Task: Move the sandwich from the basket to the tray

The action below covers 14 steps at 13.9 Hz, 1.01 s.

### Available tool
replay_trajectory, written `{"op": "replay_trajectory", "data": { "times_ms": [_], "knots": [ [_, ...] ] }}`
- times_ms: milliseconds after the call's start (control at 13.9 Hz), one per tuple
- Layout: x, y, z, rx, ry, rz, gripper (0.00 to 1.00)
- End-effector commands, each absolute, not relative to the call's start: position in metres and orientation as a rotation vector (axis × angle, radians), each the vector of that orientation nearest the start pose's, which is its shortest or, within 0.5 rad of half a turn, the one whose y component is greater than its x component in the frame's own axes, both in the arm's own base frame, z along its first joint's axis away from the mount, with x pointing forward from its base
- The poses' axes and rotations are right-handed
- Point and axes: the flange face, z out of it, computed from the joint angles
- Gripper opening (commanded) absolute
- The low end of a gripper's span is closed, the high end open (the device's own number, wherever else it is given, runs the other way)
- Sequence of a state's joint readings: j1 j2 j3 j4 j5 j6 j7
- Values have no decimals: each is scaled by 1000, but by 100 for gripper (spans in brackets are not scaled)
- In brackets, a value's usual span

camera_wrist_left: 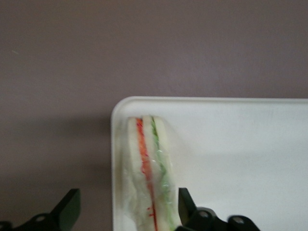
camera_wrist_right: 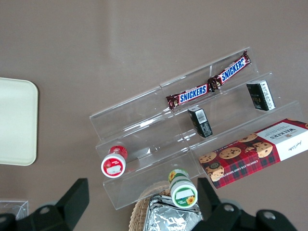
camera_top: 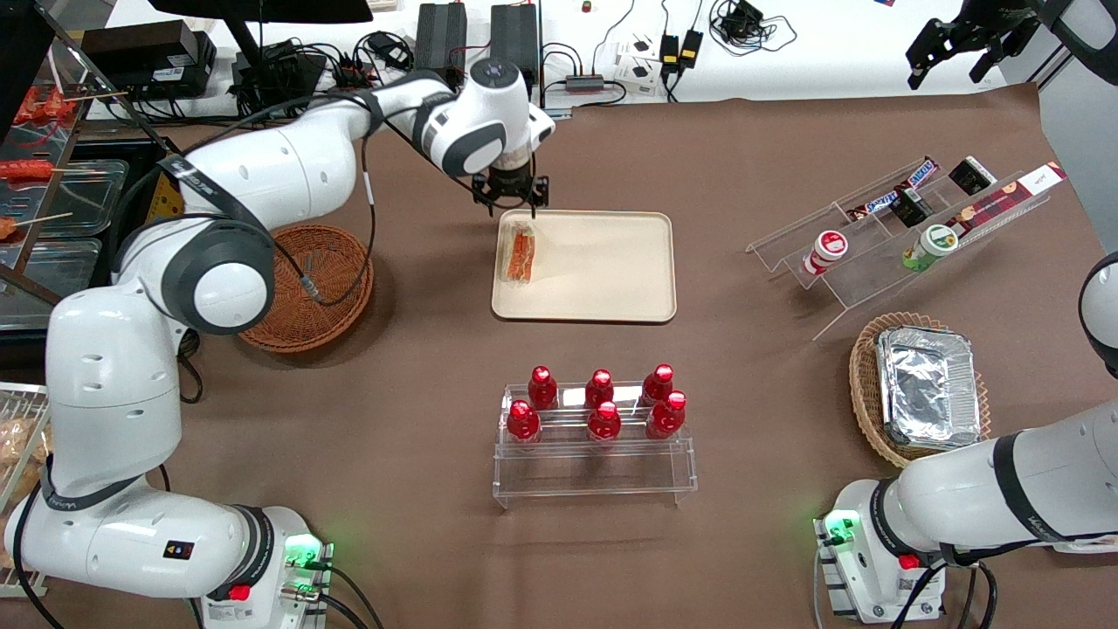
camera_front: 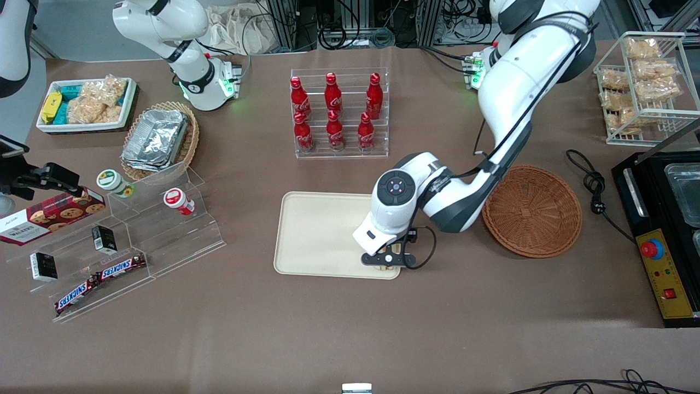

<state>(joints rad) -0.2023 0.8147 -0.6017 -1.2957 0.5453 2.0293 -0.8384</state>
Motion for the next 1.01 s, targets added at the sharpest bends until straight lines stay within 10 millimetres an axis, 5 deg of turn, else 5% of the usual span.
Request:
{"op": "replay_trajectory", "data": {
  "times_ms": [0,216,577,938],
  "knots": [
    [627,-367,375,-3054,-96,-156,100],
    [632,-300,415,-2982,-214,-166,100],
    [592,-195,470,-2997,-439,-56,100],
    [578,-149,523,-2968,-440,-43,100]
  ]
}}
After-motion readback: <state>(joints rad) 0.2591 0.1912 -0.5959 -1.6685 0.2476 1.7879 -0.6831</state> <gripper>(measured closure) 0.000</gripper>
